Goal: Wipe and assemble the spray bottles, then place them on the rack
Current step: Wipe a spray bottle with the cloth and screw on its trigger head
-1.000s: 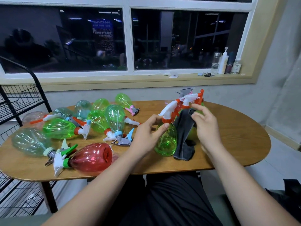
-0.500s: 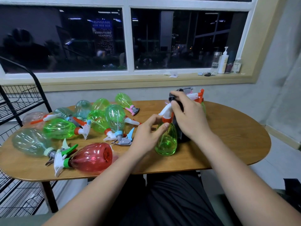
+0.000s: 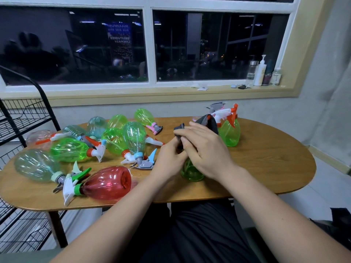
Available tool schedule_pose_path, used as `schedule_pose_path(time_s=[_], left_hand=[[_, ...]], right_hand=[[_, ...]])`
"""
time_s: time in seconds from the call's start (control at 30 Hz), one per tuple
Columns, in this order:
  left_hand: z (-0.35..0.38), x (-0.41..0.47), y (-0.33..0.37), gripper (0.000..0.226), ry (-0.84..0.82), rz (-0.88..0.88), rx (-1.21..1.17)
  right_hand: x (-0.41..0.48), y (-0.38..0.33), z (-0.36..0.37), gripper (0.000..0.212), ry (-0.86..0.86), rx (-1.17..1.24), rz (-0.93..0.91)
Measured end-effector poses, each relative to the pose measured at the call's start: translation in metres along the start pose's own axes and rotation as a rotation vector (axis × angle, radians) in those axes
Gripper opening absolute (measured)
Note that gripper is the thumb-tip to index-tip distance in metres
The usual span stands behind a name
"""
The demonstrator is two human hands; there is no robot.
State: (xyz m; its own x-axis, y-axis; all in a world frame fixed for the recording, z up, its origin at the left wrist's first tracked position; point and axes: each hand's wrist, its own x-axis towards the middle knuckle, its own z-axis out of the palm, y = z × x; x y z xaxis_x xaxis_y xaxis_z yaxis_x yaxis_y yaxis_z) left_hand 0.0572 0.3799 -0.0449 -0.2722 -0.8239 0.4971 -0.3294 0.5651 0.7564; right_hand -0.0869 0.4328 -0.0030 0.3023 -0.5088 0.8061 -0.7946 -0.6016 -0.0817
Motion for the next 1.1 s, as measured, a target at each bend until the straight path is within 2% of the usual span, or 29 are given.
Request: schedule_pose_path(time_s=[0.1,0.2,0.33,0.43,0.63,0.8,0.9,1.0,1.1], left_hand=[[0.0,0.0,0.004,0.012,-0.002,0.023,-0.038],[0.002,0.001,0.004,0.004,0.006,0.059,-0.063],[0.002,0.002,0.008,0.014,0.002,0.063,-0.075],[0.003,0.002,0.009,0.003,-0.008,0.057,-0.094],[0.005,0.003,0.007,0.009,-0.008,0.038,-0.09],[0.003,-0.001,0.007,0.024,0.023,0.032,-0.078],[0.004,-0.004,0.01,0.029,0.041,-0.012,-0.03],[0.004,-0.008,0.016,0.036,0.042,0.02,-0.045],[0.005,-0.01,0.014,0.027,0.002,0.08,-0.039]], right_hand=[[-0.002,0.003,-0.002,0.032,0.031,-0.023,0.014],[-0.001,0.01,-0.004,0.034,0.044,-0.052,0.031],[0.001,0.014,-0.003,0.036,0.036,-0.096,0.056],[0.007,0.017,-0.007,0.032,0.058,-0.104,0.087],[0.02,0.01,-0.011,0.025,0.14,-0.084,0.236],[0.019,0.0,-0.011,0.022,0.041,-0.016,0.083],[0.008,0.002,-0.005,0.025,0.012,-0.041,-0.004],[-0.006,0.009,-0.004,0.031,-0.006,-0.029,-0.083],[-0.015,0.014,-0.006,0.035,0.047,-0.027,-0.067]])
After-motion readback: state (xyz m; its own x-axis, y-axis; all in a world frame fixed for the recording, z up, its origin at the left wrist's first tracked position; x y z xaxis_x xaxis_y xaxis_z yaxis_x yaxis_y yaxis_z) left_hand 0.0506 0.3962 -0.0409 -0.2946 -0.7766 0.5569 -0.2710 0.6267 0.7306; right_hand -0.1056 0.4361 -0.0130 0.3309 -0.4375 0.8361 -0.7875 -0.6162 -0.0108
